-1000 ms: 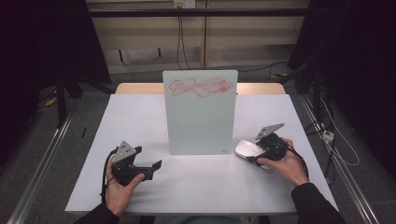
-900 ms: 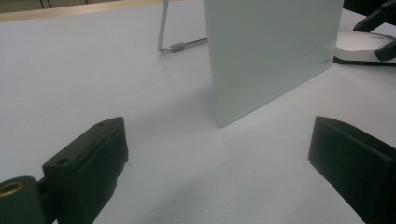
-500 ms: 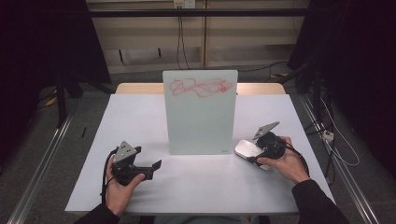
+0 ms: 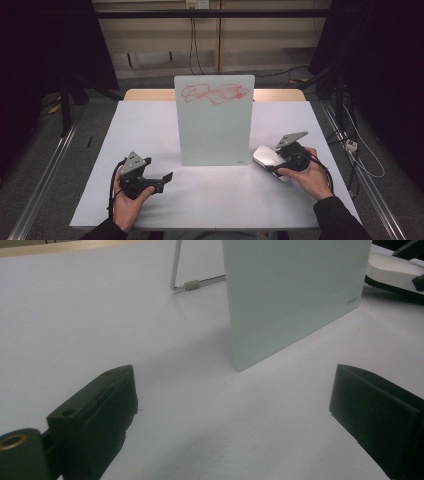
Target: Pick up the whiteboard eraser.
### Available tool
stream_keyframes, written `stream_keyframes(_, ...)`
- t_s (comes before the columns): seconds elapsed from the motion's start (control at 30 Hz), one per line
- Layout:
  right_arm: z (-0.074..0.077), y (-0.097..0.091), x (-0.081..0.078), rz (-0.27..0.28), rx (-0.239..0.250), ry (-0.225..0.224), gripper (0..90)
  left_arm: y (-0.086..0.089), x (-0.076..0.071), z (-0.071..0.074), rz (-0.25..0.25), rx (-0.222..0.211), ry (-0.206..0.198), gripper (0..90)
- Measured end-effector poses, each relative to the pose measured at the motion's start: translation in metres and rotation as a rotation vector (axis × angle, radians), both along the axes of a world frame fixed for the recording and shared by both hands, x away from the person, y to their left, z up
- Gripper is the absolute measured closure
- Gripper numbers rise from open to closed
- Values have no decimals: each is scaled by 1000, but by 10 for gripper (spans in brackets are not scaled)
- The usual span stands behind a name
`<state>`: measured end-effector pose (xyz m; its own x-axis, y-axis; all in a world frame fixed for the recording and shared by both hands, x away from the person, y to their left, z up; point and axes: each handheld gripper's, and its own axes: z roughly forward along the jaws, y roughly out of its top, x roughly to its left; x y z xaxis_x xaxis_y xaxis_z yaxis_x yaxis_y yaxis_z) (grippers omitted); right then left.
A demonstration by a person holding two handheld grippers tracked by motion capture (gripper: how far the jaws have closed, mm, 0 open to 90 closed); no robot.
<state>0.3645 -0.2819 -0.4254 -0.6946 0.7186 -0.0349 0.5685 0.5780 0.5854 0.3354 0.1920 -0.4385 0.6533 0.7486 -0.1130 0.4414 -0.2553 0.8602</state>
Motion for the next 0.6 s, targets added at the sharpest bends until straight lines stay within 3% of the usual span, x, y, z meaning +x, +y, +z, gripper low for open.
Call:
stream_keyframes(0.3, 9, -8, -10, -89, 55, -104, 317, 2, 0, 0, -3, -8, 7, 51)
stream_keyframes(0.6, 11, -16, -20, -123, 108, -161, 317, 2, 1, 0, -3, -8, 9, 51)
